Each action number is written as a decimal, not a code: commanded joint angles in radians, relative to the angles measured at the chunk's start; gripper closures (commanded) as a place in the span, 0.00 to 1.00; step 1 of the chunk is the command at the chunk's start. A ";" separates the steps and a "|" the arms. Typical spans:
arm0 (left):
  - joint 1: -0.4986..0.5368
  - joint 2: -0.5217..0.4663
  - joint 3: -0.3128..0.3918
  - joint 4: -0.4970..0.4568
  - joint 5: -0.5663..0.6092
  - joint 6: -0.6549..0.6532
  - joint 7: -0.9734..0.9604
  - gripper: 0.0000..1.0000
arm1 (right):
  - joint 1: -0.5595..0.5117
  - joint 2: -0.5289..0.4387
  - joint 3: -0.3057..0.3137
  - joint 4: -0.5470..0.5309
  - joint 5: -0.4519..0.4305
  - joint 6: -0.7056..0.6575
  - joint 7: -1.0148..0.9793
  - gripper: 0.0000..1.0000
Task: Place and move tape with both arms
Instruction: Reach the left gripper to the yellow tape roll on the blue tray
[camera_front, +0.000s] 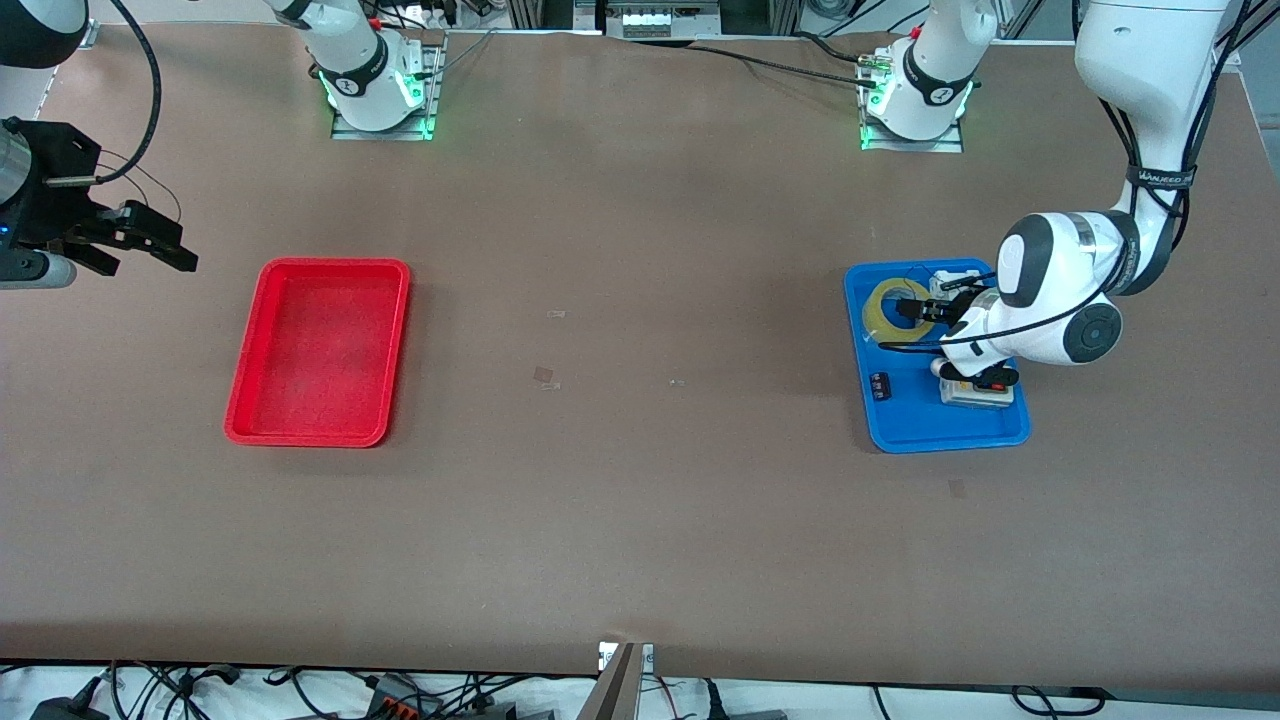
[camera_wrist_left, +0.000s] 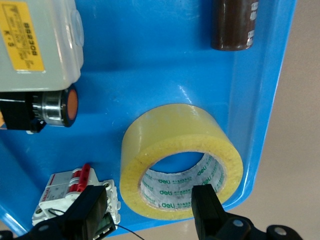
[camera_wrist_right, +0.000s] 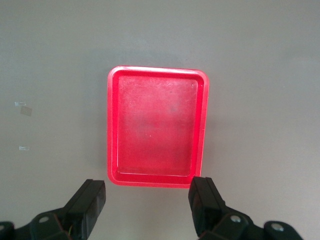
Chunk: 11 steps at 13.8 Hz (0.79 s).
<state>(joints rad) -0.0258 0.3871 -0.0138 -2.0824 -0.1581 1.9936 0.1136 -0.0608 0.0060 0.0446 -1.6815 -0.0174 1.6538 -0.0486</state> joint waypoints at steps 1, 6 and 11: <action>0.003 0.012 0.000 0.022 -0.006 -0.018 0.001 0.00 | -0.019 -0.009 0.017 0.000 0.013 -0.009 -0.002 0.00; 0.012 0.030 0.001 0.027 0.000 -0.021 0.003 0.76 | -0.019 -0.009 0.017 0.000 0.013 -0.009 -0.002 0.00; 0.023 0.029 0.006 0.141 -0.001 -0.166 0.000 1.00 | -0.017 -0.009 0.017 0.000 0.013 -0.009 -0.002 0.00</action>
<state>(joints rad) -0.0060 0.4057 -0.0073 -2.0401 -0.1561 1.9290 0.1139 -0.0609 0.0060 0.0446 -1.6816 -0.0174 1.6538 -0.0486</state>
